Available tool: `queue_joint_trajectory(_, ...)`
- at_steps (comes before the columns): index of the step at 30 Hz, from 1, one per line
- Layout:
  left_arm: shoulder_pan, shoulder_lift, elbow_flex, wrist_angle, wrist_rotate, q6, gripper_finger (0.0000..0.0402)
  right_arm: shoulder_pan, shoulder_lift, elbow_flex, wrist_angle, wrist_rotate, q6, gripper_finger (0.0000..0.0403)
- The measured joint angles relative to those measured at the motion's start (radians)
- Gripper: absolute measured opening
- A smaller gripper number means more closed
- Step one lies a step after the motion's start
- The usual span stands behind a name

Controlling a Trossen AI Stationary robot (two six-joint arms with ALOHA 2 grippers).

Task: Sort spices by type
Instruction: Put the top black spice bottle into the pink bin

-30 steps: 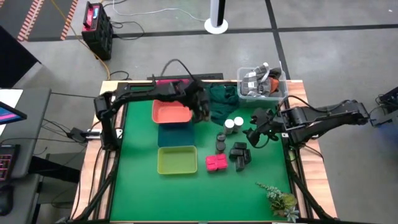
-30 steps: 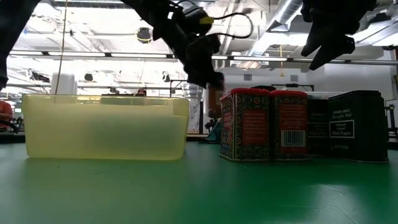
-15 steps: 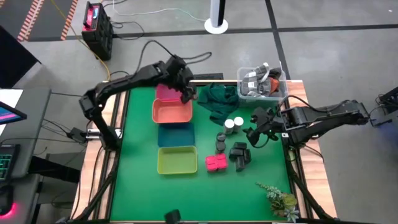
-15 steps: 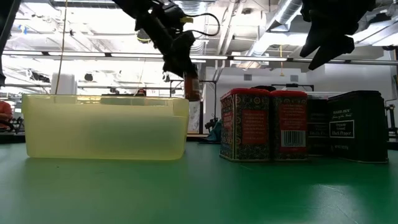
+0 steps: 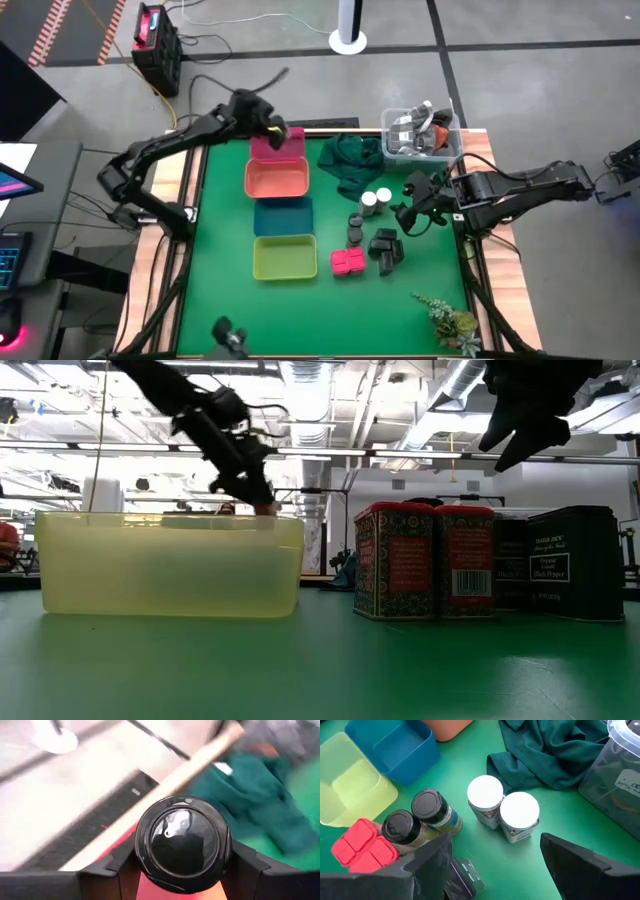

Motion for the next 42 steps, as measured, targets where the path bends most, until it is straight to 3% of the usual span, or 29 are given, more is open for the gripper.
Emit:
queue_joint_trajectory(3,0.020,-0.042,-0.091,0.049,-0.080,-0.017,0.0206,0.000,0.000,0.000,0.000,0.001,0.011,0.0327)
queue_joint_trajectory(7,0.029,-0.046,-0.200,0.103,-0.097,-0.072,0.0206,0.000,0.000,0.000,0.023,0.004,0.020,0.0327)
queue_joint_trajectory(13,0.029,-0.045,-0.287,0.156,-0.206,-0.172,0.0206,0.000,0.000,0.000,0.057,0.015,0.021,0.0327)
queue_joint_trajectory(18,0.033,-0.045,-0.306,0.126,-0.217,-0.160,0.0210,0.000,0.000,0.000,0.081,0.015,0.023,0.0327)
queue_joint_trajectory(24,0.032,-0.045,-0.325,0.113,-0.213,-0.169,0.0243,0.000,0.000,0.000,0.097,0.015,0.022,0.0327)
queue_joint_trajectory(34,0.024,-0.062,-0.284,0.104,-0.138,-0.151,0.0289,0.000,0.000,0.000,0.096,0.014,0.012,0.0327)
queue_joint_trajectory(38,-0.060,-0.123,-0.242,0.107,-0.137,-0.042,0.0290,0.000,-0.004,0.000,0.095,0.014,-0.010,0.0327)
queue_joint_trajectory(42,-0.212,-0.159,-0.196,0.096,-0.262,0.022,0.0290,0.000,-0.008,0.000,0.092,0.014,-0.016,0.0327)
